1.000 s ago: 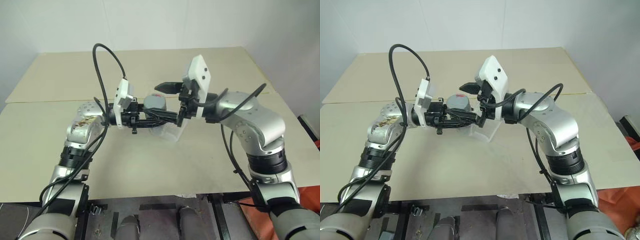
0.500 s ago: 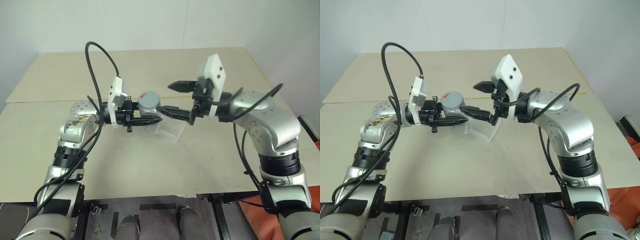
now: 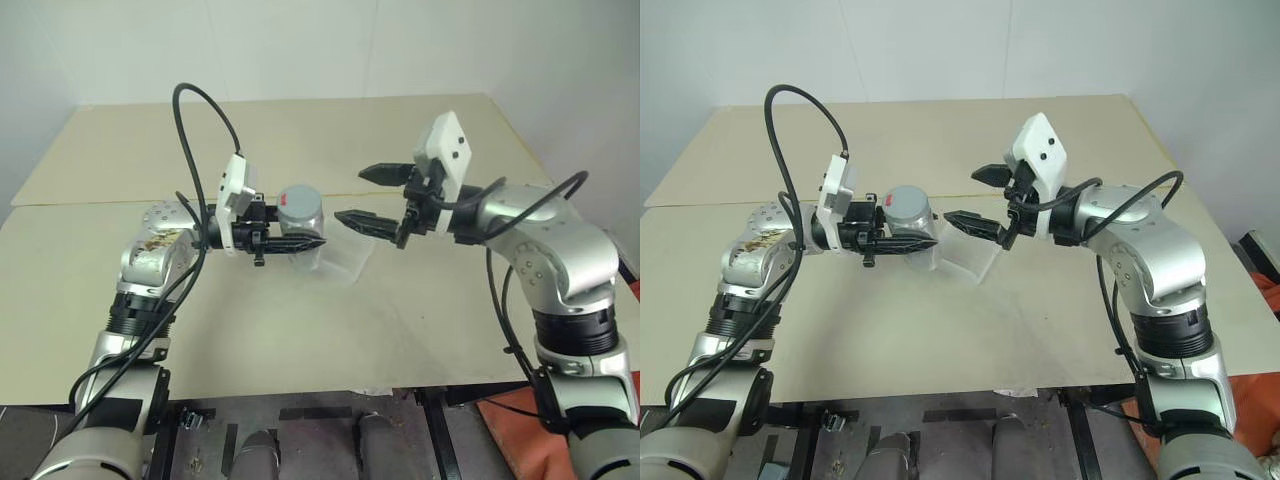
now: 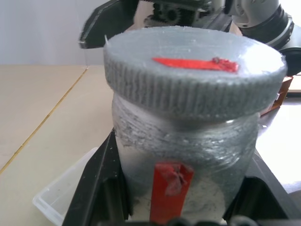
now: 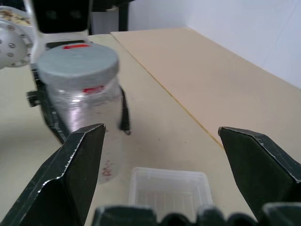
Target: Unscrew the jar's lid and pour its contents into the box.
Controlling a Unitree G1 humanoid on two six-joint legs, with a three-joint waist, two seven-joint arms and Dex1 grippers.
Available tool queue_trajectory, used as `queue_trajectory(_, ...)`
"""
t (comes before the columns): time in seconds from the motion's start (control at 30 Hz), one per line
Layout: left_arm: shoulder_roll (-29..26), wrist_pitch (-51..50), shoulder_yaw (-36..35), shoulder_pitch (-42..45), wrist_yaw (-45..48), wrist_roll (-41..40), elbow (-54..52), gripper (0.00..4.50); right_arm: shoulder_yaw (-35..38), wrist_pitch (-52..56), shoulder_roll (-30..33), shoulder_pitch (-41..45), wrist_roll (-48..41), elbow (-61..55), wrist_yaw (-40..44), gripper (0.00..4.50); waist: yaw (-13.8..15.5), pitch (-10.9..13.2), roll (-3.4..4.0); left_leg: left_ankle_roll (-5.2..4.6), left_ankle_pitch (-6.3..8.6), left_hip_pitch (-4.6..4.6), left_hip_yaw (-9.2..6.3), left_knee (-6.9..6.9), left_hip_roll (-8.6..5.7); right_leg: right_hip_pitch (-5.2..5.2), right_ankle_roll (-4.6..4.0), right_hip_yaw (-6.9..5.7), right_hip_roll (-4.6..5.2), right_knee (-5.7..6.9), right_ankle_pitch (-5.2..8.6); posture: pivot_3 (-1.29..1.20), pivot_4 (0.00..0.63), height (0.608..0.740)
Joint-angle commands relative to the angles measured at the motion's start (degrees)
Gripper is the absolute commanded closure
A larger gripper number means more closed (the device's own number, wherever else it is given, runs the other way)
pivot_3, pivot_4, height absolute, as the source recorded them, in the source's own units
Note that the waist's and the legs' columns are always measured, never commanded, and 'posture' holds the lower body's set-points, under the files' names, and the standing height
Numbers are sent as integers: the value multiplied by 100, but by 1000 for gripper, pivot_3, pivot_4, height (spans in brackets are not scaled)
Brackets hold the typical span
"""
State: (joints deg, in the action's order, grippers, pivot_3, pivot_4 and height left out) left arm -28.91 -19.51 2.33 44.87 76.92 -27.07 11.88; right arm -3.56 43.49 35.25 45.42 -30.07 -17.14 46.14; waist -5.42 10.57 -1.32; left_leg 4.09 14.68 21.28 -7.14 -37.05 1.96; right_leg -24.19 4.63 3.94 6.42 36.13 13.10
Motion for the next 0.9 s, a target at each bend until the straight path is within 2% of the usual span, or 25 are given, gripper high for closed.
queue_trajectory(0.03, 67, 202, -60, 118, -134, 60, 15, 2570, 341, 100, 22, 39, -430, -540, 70, 21, 0, 0, 0, 0, 0, 0, 0, 0, 0, 0, 0, 0, 0, 0, 0, 0, 150, 740)
queue_trajectory(0.17, 125, 271, -22, 156, -142, 104, 125, 2570, 292, 267, -89, 114, -661, -801, -94, 21, 2, 0, 0, 0, 0, 0, 0, 0, 0, 1, 0, 0, 0, 0, 0, 0, 150, 740)
queue_trajectory(0.53, 194, 343, 40, 227, -34, 161, 182, 2570, -324, 384, -575, 626, -351, -570, -484, 21, 0, 0, 0, 0, 0, 0, 0, 0, 0, 0, 0, 0, 0, 2, 0, 0, 150, 740)
queue_trajectory(0.9, 128, 294, -6, 178, -27, 141, 71, 2570, -525, 351, -791, 712, -154, -315, -520, 21, -4, 0, 0, 0, 0, 0, -1, 0, 0, -1, 0, 0, 0, 3, 0, 0, 150, 740)
